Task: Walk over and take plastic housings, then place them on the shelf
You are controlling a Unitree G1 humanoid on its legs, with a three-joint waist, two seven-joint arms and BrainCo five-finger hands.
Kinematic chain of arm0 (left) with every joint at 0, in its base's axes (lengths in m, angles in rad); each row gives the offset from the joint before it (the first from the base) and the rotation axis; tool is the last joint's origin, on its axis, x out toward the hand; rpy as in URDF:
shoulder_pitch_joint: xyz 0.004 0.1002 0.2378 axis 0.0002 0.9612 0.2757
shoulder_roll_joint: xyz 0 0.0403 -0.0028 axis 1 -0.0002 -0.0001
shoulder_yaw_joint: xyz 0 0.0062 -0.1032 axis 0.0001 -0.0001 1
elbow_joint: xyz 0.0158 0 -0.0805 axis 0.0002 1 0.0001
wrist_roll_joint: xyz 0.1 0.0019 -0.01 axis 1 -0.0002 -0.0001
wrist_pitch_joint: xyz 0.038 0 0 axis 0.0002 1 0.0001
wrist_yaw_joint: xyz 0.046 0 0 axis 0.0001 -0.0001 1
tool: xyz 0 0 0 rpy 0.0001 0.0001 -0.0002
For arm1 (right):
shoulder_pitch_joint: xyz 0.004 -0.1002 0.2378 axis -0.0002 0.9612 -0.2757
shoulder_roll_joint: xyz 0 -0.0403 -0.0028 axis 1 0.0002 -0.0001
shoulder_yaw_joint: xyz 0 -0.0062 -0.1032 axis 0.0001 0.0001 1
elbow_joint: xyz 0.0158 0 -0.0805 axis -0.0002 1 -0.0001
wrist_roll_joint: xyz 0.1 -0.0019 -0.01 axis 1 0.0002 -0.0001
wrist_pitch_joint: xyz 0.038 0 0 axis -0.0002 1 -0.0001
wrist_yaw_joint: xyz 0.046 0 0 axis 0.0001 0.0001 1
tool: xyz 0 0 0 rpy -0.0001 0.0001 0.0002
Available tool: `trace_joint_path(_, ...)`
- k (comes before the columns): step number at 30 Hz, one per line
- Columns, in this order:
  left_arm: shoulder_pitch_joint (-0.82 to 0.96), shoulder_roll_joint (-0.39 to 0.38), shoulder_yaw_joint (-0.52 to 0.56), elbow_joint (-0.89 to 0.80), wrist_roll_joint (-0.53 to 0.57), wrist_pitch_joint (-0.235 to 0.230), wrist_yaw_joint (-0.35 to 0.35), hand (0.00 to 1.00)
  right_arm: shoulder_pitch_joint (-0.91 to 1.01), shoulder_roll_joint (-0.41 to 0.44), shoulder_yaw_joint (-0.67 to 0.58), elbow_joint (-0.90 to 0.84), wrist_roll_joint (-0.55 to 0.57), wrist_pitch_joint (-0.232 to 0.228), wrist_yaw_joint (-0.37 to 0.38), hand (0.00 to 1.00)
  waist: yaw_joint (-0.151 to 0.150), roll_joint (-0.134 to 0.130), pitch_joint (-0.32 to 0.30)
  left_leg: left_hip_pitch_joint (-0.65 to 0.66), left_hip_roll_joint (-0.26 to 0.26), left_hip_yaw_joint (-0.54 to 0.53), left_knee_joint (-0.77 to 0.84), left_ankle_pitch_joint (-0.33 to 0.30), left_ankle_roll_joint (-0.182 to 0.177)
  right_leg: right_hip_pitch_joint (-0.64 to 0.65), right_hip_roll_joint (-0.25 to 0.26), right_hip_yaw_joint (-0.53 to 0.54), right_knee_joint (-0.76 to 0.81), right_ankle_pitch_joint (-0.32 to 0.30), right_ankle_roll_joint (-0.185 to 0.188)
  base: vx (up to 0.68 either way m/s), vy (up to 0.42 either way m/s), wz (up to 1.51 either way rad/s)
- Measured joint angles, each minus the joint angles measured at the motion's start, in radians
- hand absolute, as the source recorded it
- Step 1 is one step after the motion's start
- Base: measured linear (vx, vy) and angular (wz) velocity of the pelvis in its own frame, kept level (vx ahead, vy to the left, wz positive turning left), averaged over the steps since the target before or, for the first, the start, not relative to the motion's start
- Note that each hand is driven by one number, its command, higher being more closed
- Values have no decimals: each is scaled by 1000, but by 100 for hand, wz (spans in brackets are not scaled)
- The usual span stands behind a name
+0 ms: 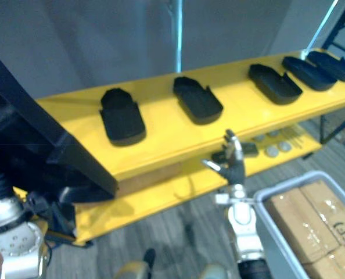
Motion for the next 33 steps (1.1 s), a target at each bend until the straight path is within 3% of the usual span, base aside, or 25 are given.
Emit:
trace_joint_path(1,1,-30,-14,-1,10,-1,-6,100,23,-9,-18,-44,2,1,9,0,-20,-13,6,-16,9,30,102,-7,-5,18,2,-4,39,34,60,185,-482,147)
trace_joint_path(2,11,-50,-24,-9,12,-1,-13,100,34,-28,-26,-65,6,1,8,0,-21,0,5,-22,20,54,163,-15,-12,31,11,-14,64,47,53,218,-410,145)
trace_joint_path(3,28,-71,-38,-28,15,-2,-24,100,45,-55,-31,-90,8,2,2,0,-16,21,2,3,56,66,166,-40,-86,54,22,-64,124,59,45,136,-264,83)
trace_joint_path(4,53,-84,-48,-49,18,1,-26,100,45,-73,-30,-93,8,2,-2,0,4,29,-16,35,80,61,130,-37,-101,62,38,-86,157,28,33,175,-305,62)
trace_joint_path(6,82,-88,-60,-81,23,1,-25,100,32,-95,-32,-98,18,0,-6,0,21,42,-53,41,104,70,70,14,-115,72,48,-137,151,17,18,260,-289,59)
trace_joint_path(7,85,-96,-60,-89,21,0,-26,100,14,-104,-38,-99,30,0,-18,0,19,63,-66,41,114,80,34,39,-114,87,53,-169,130,18,17,229,-162,72)
trace_joint_path(10,87,-116,-57,-93,20,-1,-17,100,-23,-106,-40,-98,37,-1,-47,0,37,89,-82,59,120,112,-14,64,-128,101,57,-177,111,21,17,187,-54,21)
trace_joint_path(13,91,-118,-49,-93,20,4,-5,100,-33,-83,-37,-99,38,-22,-65,0,44,77,-89,82,104,126,-21,65,-128,135,48,-173,83,29,32,177,21,-2)
trace_joint_path(15,101,-120,-19,-90,27,27,19,100,-32,-42,-36,-99,41,-42,-65,0,39,43,-96,81,85,126,-27,63,-124,150,34,-174,48,38,46,89,61,4)
trace_joint_path(18,140,-128,21,-65,30,65,35,100,-28,4,-24,-99,50,-44,-85,0,37,21,-108,83,60,121,-28,55,-112,185,13,-194,-2,54,63,61,83,15)
trace_joint_path(20,162,-141,35,-61,29,72,42,100,-22,24,-26,-96,45,-44,-120,0,39,20,-109,84,47,119,-30,52,-106,208,3,-211,-27,59,70,23,75,33)
trace_joint_path(23,210,-171,67,-59,26,73,50,100,35,63,-40,-78,-39,-46,-251,0,38,23,-126,81,29,116,-62,71,-81,246,-13,-263,-72,75,79,8,50,43)
trace_joint_path(25,219,-173,90,-47,24,75,50,100,76,78,-123,-74,-91,-56,-332,0,36,31,-134,80,9,91,-105,98,-66,263,-29,-306,-82,78,83,7,34,57)
trace_joint_path(29,238,-170,175,-34,35,78,48,100,98,78,-250,-67,-101,-60,-385,0,22,41,-138,83,-5,91,-133,121,-65,275,-43,-318,-88,83,88,-3,28,20)
trace_joint_path(32,245,-123,231,-34,94,90,25,100,119,79,-302,-38,-102,-52,-440,0,4,36,-145,81,-3,115,-137,119,-56,278,-47,-324,-88,84,87,0,5,7)
trace_joint_path(33,245,-75,241,-32,126,110,6,100,121,76,-324,-13,-102,-38,-462,0,0,38,-148,80,8,170,-137,122,-51,279,-49,-325,-88,85,86,-9,15,4)
